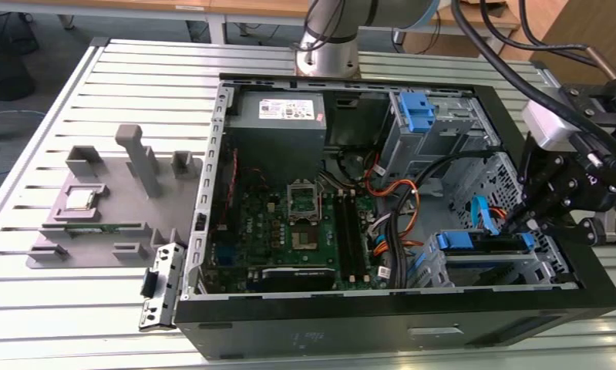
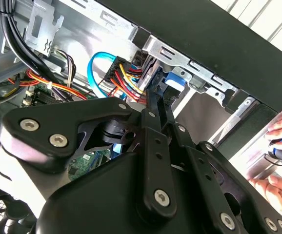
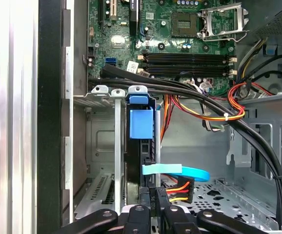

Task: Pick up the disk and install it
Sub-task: 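Insert the second disk wire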

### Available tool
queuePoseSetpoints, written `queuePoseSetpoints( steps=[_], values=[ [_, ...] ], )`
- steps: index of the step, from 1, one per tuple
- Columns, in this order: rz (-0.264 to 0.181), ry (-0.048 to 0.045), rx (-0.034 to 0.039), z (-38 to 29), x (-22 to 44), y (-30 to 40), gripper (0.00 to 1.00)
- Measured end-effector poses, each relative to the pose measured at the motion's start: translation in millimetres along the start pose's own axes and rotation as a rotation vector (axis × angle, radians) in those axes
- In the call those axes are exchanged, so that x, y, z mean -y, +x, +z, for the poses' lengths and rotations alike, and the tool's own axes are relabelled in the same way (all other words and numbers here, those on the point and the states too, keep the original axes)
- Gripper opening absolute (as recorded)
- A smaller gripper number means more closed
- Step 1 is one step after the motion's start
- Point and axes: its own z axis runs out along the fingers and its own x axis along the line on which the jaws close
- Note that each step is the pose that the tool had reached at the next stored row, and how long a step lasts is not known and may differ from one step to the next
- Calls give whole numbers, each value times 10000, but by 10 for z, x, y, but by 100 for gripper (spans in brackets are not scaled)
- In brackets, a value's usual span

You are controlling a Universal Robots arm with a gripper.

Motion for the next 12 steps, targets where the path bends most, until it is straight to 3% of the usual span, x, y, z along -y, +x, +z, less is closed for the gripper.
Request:
queuePoseSetpoints(
  steps=[12],
  values=[
    [-2, 0, -1, 42, -26, 2, 18]
  ],
)
